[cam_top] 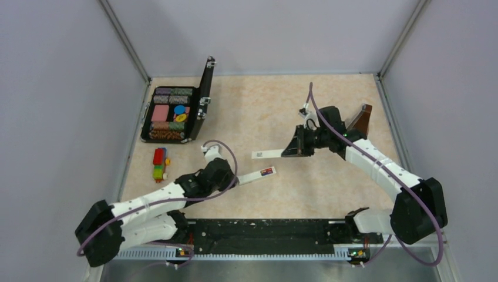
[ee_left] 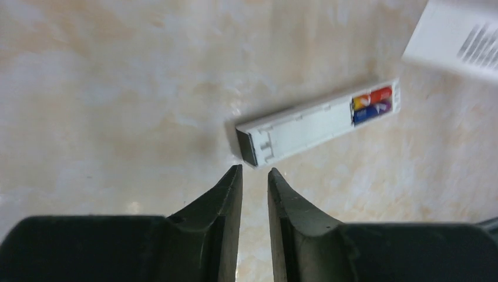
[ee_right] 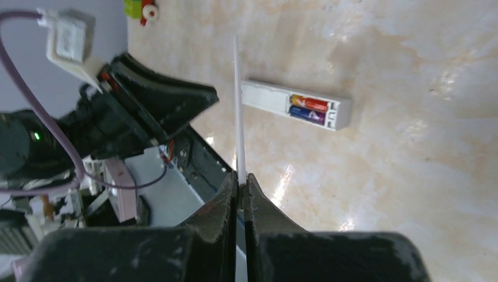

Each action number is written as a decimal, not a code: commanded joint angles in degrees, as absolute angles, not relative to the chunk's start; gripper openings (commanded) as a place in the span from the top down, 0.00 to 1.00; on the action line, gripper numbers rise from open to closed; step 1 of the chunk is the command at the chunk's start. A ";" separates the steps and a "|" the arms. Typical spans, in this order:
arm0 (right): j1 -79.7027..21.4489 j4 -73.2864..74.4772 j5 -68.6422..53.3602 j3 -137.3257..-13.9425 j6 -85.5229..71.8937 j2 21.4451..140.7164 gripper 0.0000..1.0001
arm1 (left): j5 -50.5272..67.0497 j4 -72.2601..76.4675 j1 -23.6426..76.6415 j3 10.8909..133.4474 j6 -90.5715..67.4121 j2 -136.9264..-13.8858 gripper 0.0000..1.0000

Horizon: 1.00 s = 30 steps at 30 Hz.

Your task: Load the batteries into the remote control

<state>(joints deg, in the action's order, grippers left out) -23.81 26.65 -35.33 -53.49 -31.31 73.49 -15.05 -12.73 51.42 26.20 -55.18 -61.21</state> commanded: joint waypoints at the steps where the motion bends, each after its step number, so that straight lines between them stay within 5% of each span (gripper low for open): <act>1: -27.14 19.68 -42.98 -50.76 -31.53 74.87 1.00 | -18.17 -20.61 43.75 24.61 -60.01 -51.68 0.68; 11: -31.83 15.28 -46.23 -51.78 -27.90 84.15 1.00 | -2.65 -12.39 33.80 22.16 -60.11 -50.52 0.42; 30: -31.05 23.47 -45.30 -58.37 -20.42 93.12 1.00 | 10.74 -1.20 29.38 16.90 -59.72 -54.51 0.36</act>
<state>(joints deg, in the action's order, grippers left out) -31.48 23.22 -44.36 -55.75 -22.00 93.03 8.75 -4.93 29.95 17.45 -60.12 -53.67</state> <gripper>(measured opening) 0.019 0.636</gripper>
